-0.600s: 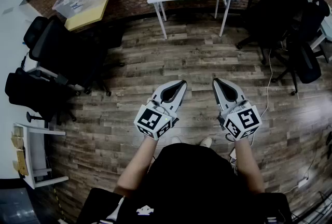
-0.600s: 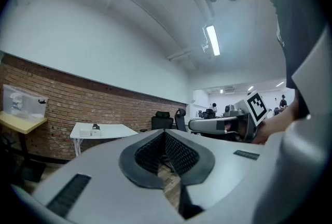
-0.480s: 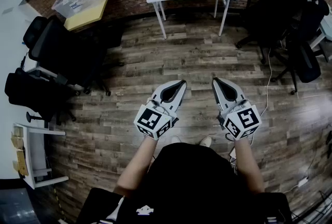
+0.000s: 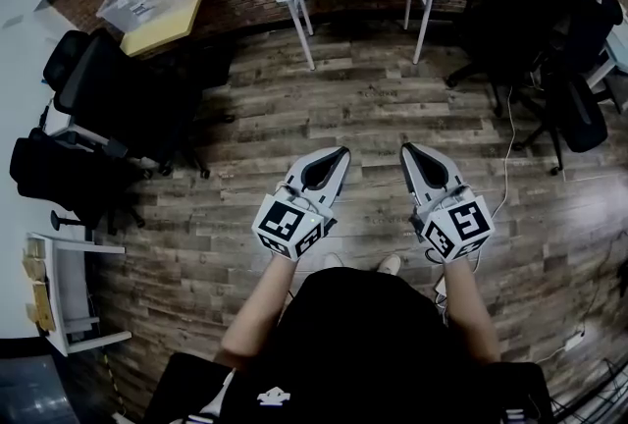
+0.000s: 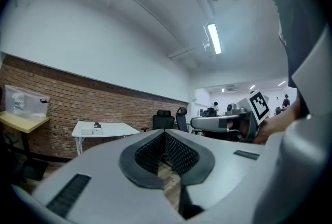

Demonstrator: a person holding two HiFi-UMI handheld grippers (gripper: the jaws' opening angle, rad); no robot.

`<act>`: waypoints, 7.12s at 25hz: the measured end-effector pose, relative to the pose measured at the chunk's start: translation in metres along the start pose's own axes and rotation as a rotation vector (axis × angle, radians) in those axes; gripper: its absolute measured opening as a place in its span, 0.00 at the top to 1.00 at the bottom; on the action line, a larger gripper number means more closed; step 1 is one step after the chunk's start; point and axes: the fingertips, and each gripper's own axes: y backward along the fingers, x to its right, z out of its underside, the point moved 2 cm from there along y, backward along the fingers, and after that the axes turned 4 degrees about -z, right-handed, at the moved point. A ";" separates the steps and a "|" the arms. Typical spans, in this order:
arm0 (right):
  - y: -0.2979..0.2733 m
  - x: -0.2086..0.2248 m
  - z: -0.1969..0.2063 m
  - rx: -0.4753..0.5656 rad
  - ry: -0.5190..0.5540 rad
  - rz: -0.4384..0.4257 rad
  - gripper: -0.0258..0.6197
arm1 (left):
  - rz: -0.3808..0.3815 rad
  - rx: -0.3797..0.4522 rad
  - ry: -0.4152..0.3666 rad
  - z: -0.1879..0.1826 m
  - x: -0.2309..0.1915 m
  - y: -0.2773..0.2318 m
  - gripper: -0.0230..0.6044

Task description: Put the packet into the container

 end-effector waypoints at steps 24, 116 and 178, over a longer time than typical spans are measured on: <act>0.038 0.064 0.009 0.004 -0.032 -0.030 0.95 | -0.056 -0.034 -0.020 0.011 0.044 -0.045 0.95; -0.596 0.407 -0.031 -0.123 -0.069 -0.113 0.95 | -0.133 -0.131 0.106 0.006 -0.514 -0.449 0.95; -0.784 0.517 0.069 -0.431 -0.174 0.430 0.38 | 0.054 -0.120 0.159 -0.008 -0.736 -0.536 0.95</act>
